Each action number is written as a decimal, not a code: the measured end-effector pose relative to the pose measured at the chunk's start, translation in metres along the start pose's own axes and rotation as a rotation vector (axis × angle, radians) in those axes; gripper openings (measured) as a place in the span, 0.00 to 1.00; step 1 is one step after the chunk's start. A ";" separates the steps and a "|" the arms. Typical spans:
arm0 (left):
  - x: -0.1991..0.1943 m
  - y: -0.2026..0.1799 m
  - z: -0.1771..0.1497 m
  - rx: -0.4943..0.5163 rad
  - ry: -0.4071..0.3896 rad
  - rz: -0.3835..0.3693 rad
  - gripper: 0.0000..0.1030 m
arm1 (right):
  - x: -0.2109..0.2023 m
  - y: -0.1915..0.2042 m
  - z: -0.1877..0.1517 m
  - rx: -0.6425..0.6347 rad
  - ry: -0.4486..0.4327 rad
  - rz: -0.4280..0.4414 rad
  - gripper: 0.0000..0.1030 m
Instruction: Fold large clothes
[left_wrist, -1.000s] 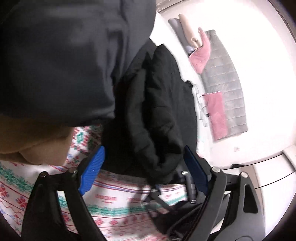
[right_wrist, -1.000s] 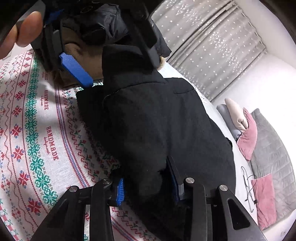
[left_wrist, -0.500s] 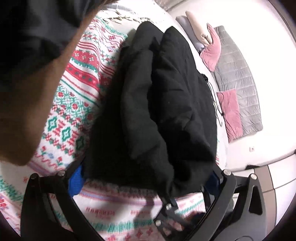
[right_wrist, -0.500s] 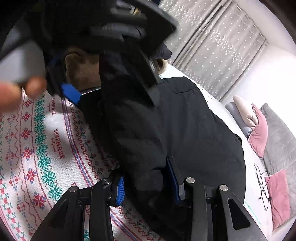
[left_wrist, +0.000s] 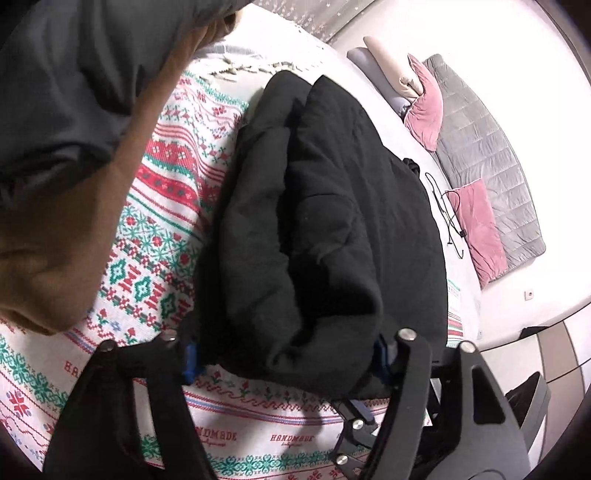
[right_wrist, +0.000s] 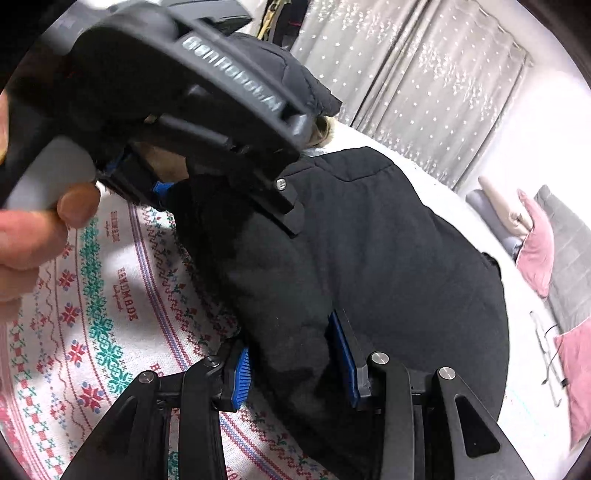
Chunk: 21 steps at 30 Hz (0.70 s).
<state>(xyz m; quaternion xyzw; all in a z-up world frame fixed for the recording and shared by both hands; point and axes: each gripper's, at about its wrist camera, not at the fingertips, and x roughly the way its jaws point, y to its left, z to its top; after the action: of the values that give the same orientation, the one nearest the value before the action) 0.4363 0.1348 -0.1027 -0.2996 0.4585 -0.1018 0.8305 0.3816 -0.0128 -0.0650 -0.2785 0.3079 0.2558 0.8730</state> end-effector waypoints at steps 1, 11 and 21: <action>0.001 0.000 0.000 0.009 -0.009 0.012 0.59 | 0.001 -0.002 0.000 0.008 0.001 0.007 0.38; 0.009 -0.003 0.006 0.001 -0.036 0.020 0.50 | -0.034 -0.106 0.006 0.398 -0.031 0.415 0.55; 0.009 -0.010 0.002 0.040 -0.058 0.071 0.50 | 0.043 -0.329 -0.119 1.280 -0.039 0.542 0.92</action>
<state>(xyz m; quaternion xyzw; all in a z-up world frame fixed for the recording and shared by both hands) 0.4436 0.1233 -0.1020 -0.2693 0.4425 -0.0727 0.8523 0.5667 -0.3129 -0.0640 0.3822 0.4412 0.2378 0.7763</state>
